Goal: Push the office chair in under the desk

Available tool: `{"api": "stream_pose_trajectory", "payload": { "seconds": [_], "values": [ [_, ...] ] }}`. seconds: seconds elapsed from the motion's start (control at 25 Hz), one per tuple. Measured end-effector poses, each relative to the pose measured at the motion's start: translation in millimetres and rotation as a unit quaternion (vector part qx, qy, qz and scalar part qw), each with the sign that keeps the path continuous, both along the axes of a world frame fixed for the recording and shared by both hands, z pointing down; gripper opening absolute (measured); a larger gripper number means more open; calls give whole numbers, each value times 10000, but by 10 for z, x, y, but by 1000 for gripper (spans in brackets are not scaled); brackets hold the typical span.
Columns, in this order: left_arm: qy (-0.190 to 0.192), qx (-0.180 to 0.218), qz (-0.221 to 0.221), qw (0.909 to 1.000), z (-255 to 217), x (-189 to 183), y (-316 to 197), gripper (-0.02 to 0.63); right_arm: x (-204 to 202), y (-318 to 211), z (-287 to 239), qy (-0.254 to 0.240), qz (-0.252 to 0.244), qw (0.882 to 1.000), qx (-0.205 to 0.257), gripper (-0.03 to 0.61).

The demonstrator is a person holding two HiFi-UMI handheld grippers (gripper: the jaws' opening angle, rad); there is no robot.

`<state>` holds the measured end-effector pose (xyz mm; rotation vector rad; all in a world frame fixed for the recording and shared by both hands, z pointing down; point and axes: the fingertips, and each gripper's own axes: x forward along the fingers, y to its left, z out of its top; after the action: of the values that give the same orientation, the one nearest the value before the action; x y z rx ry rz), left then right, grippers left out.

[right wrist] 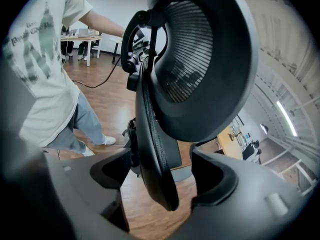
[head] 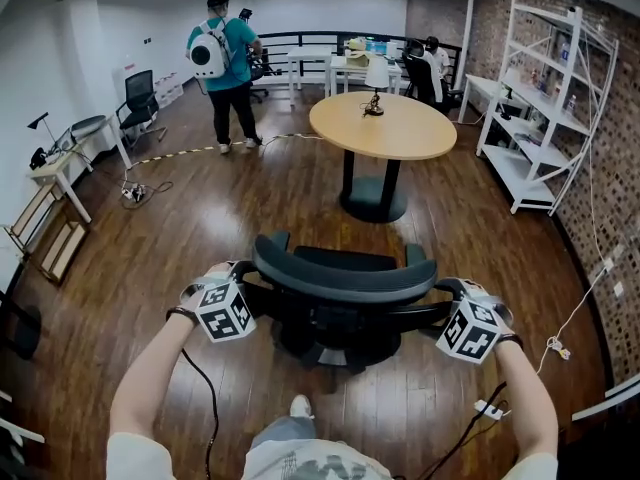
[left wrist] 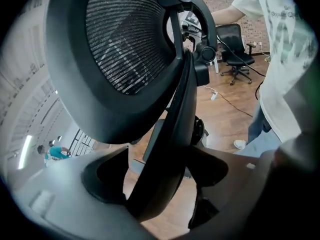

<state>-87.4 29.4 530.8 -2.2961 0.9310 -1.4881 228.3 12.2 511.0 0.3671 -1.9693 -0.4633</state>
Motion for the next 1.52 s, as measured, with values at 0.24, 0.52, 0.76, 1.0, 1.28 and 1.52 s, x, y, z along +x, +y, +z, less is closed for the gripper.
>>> {"api": "stream_pose_trajectory", "payload": {
  "seconds": [0.24, 0.52, 0.76, 1.0, 1.28, 1.52],
  "values": [
    [-339, 174, 183, 9991, 52, 36, -64, 290, -241, 7, 175, -174, -177, 9996, -152, 343],
    [-591, 231, 478, 9968, 136, -4, -39, 210, -285, -18, 297, -38, -347, 9994, 85, 175],
    [-555, 187, 546, 9968, 128, -2, -83, 206, -273, -58, 301, -37, -350, 9993, 80, 169],
    [-581, 154, 554, 9967, 114, -50, -203, 204, -319, -166, 278, -25, -321, 9994, 120, 169],
    [-838, 208, 495, 9950, 176, -106, -583, 190, -294, -550, 346, 218, -195, 9986, 434, 152],
    [-951, 235, 491, 9940, 192, -173, -909, 184, -345, -836, 348, 259, -148, 9981, 532, 149]
  ]
}}
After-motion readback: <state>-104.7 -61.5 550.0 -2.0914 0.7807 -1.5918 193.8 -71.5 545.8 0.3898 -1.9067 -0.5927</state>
